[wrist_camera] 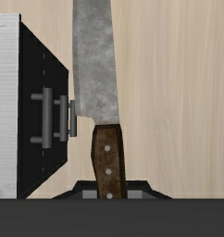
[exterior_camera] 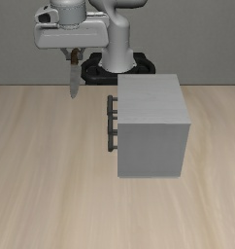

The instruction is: Pick up the knife and place it on the top of the cabinet

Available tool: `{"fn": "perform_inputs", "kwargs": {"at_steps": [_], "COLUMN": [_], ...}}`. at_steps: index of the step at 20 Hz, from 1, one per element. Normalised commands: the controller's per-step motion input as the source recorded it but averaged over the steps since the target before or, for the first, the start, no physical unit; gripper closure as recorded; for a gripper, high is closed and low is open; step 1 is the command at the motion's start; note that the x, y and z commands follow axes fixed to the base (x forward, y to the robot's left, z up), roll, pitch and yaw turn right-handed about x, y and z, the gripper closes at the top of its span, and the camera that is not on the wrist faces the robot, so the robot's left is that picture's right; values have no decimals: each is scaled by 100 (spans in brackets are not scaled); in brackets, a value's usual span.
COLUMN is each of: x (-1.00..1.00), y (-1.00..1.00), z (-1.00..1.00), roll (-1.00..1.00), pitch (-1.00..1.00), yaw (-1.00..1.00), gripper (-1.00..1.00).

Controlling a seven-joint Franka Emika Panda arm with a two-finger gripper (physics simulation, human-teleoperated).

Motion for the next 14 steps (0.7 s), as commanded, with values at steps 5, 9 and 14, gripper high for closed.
{"fn": "perform_inputs", "kwargs": {"at_steps": [5, 9, 14], "x": [0, 0, 0], "y": [100, 100, 100], "z": [0, 0, 0], "roll": [0, 0, 0], "pitch": [0, 0, 0], "yaw": [0, 0, 0], "gripper": [100, 100, 100]}}
